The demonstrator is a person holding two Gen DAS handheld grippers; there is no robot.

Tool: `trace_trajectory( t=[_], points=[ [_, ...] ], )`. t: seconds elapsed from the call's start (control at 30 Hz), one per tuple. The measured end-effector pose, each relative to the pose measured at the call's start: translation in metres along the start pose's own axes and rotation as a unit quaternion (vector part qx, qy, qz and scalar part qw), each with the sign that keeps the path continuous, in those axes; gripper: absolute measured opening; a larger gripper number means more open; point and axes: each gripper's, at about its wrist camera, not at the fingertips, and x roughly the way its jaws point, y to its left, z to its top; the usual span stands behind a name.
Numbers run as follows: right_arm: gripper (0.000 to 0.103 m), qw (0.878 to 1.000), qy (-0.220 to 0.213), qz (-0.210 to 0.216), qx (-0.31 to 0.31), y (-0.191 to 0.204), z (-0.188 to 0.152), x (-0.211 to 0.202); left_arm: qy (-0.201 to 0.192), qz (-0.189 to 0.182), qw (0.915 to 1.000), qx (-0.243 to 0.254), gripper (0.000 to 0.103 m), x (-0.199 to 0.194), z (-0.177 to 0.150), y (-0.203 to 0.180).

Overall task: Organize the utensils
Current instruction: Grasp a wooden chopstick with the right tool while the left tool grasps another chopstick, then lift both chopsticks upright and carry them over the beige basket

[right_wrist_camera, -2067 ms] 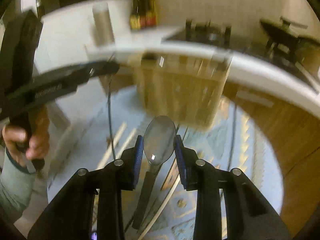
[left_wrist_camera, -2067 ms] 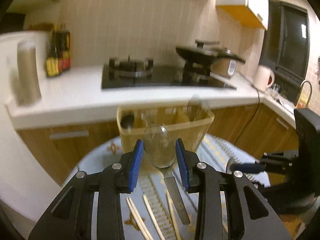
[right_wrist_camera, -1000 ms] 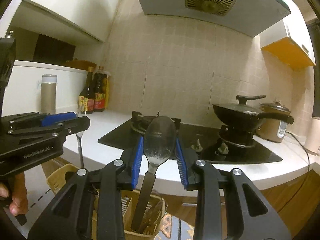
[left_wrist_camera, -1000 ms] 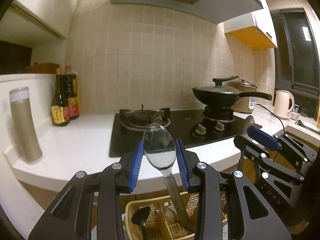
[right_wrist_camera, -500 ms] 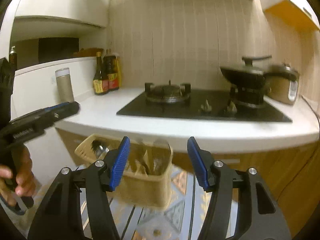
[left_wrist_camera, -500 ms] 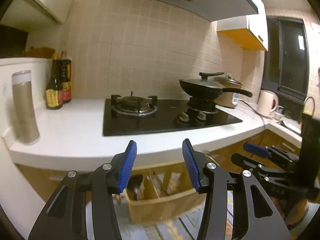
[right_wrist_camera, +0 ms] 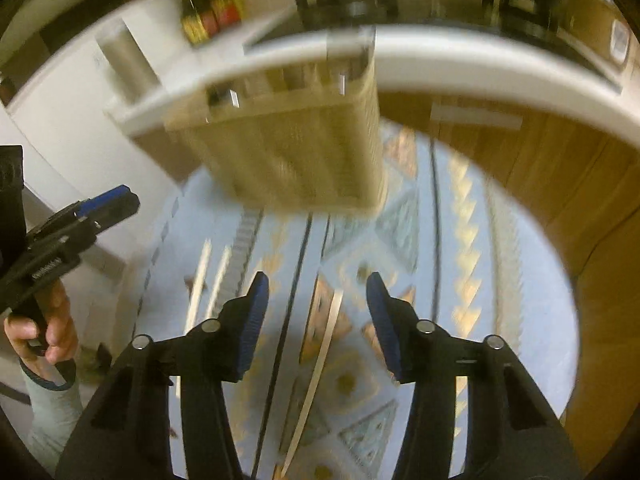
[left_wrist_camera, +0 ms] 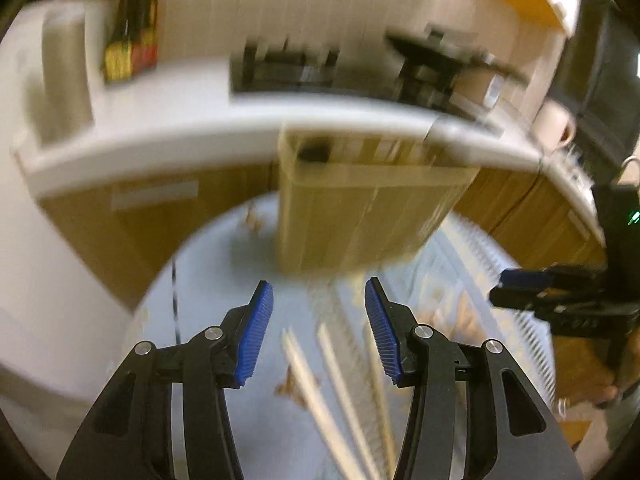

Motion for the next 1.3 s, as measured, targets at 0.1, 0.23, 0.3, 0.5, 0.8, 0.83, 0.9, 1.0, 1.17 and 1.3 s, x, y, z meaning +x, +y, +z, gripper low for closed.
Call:
trace_trajectory(
  t=[0.1, 0.23, 0.3, 0.5, 0.8, 0.83, 0.9, 1.0, 1.17, 1.3],
  points=[
    [0.038, 0.998, 0.056, 0.006, 0.013, 0.003, -0.010, 0.026, 0.053, -0.005, 0.9984, -0.021, 0.044, 0.027, -0.019, 0.016],
    [0.038, 0.996, 0.092, -0.002, 0.017, 0.007, -0.018, 0.045, 0.104, -0.004, 0.9941, -0.034, 0.043, 0.058, -0.036, 0.026],
    [0.038, 0.995, 0.103, -0.007, 0.015, 0.011, -0.019, 0.051, 0.115, 0.001, 0.9928, -0.035, 0.043, 0.067, -0.041, 0.026],
    [0.032, 0.991, 0.133, -0.025, 0.022, 0.011, -0.022, 0.067, 0.126, 0.030, 0.9915, -0.008, 0.035, 0.081, -0.046, 0.022],
    [0.019, 0.985, 0.157, -0.069, -0.010, 0.025, -0.027, 0.085, 0.139, 0.053, 0.9882, 0.038, 0.034, 0.082, -0.045, 0.011],
    [0.019, 0.985, 0.157, -0.072, -0.012, 0.027, -0.027, 0.086, 0.142, 0.055, 0.9875, 0.041, 0.034, 0.083, -0.044, 0.011],
    [0.019, 0.984, 0.158, -0.079, -0.020, 0.031, -0.026, 0.088, 0.148, 0.060, 0.9860, 0.049, 0.034, 0.085, -0.043, 0.009],
    [0.019, 0.982, 0.162, -0.093, -0.032, 0.040, -0.026, 0.094, 0.156, 0.078, 0.9820, 0.073, 0.034, 0.090, -0.042, -0.001],
    [0.006, 0.979, 0.160, -0.113, -0.053, 0.060, -0.031, 0.101, 0.166, 0.078, 0.9798, 0.081, 0.026, 0.092, -0.038, -0.009],
    [0.005, 0.982, 0.154, -0.094, -0.057, 0.058, -0.034, 0.099, 0.164, 0.091, 0.9771, 0.100, 0.013, 0.093, -0.040, -0.025]
  ],
)
